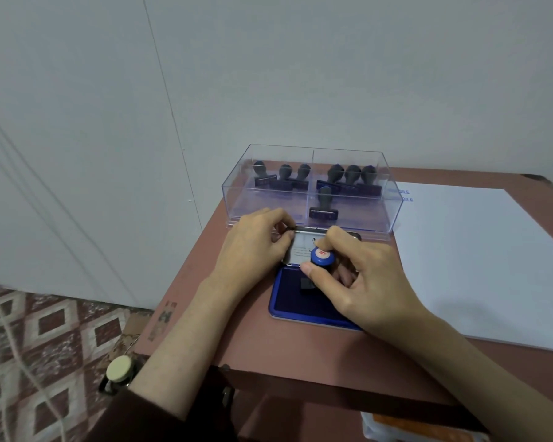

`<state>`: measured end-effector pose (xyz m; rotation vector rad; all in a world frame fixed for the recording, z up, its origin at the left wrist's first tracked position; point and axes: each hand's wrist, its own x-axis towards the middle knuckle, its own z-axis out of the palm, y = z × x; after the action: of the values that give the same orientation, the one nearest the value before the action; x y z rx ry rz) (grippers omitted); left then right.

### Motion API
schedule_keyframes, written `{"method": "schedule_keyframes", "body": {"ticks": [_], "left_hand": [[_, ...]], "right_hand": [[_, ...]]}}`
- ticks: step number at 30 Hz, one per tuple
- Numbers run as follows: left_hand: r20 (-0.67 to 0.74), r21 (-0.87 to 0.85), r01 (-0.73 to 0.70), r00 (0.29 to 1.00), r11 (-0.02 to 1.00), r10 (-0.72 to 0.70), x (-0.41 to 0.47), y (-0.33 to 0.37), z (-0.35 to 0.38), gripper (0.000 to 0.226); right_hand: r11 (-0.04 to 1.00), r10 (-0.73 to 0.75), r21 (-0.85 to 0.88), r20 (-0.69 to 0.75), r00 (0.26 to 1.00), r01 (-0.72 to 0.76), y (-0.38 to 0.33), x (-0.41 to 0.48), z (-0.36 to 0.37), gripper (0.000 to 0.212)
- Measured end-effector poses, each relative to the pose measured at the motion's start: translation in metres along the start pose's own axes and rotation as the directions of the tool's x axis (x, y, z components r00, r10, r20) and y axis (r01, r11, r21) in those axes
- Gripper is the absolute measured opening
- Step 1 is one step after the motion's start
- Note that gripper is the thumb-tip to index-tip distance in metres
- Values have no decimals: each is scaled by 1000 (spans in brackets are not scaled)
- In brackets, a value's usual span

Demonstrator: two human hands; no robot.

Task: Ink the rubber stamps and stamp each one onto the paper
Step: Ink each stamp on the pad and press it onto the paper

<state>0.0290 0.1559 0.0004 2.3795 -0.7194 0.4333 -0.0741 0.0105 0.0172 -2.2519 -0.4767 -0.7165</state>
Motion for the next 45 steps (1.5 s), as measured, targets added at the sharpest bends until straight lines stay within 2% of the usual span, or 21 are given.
{"method": "schedule_keyframes", "body": {"ticks": [20, 22, 24, 26, 28, 29, 32, 36, 40, 45], "left_hand": [[28, 28, 17, 999, 999, -17, 1, 5, -5, 13], [64, 58, 24, 998, 998, -28, 1, 7, -7, 15], [86, 114, 20, 996, 993, -30, 2, 9, -11, 17], [68, 133, -12, 998, 991, 3, 4, 16, -16, 18], [48, 79, -67, 997, 995, 63, 9, 30, -19, 17], [50, 43, -99, 994, 994, 96, 13, 39, -19, 16], [104, -58, -204, 972, 977, 209, 24, 69, -12, 15], [257, -128, -326, 901, 937, 349, 32, 99, 15, 31], [390, -140, -409, 814, 901, 431, 36, 113, 41, 39], [540, -86, -433, 736, 897, 407, 35, 110, 53, 53]], "right_hand": [[1000, -16, -1, 4, 1000, 16, -1, 0, 0, 24], [998, 61, 18, 1, 998, -61, 2, 1, 1, 25], [964, 217, 160, 1, 976, -214, 6, 3, -2, 25], [851, 385, 392, -17, 923, -348, 12, 8, -13, 24], [742, 501, 551, -77, 862, -382, 22, 14, -35, 24], [730, 528, 572, -125, 840, -374, 28, 18, -48, 23], [795, 526, 490, -261, 809, -358, 54, 31, -86, 21], [873, 480, 289, -361, 800, -394, 98, 47, -114, 20], [904, 419, 68, -330, 846, -421, 133, 58, -113, 11], [921, 343, -89, -279, 897, -380, 155, 65, -99, 12]]}}
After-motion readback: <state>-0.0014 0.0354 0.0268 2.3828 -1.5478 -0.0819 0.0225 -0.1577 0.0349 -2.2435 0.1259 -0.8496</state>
